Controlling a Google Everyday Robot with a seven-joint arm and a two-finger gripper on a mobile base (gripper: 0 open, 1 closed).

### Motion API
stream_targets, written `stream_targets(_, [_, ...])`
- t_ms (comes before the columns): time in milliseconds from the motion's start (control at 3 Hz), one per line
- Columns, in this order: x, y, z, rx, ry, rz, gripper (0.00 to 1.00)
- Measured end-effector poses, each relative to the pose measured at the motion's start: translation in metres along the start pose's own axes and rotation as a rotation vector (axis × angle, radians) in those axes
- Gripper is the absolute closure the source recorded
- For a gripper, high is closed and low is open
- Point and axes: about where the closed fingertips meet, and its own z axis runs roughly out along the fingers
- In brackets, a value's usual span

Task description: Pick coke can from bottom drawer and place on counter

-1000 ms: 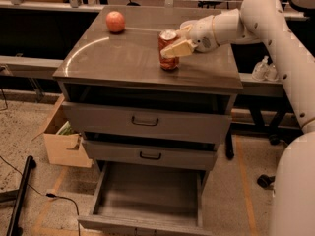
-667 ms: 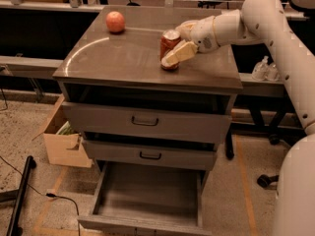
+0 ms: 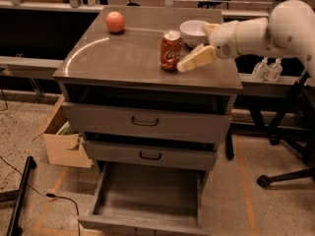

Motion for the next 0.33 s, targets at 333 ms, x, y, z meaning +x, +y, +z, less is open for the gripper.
stream_targets(333, [0.0202,-0.0009,-0.0125,0.03,0.014,0.026,0.0])
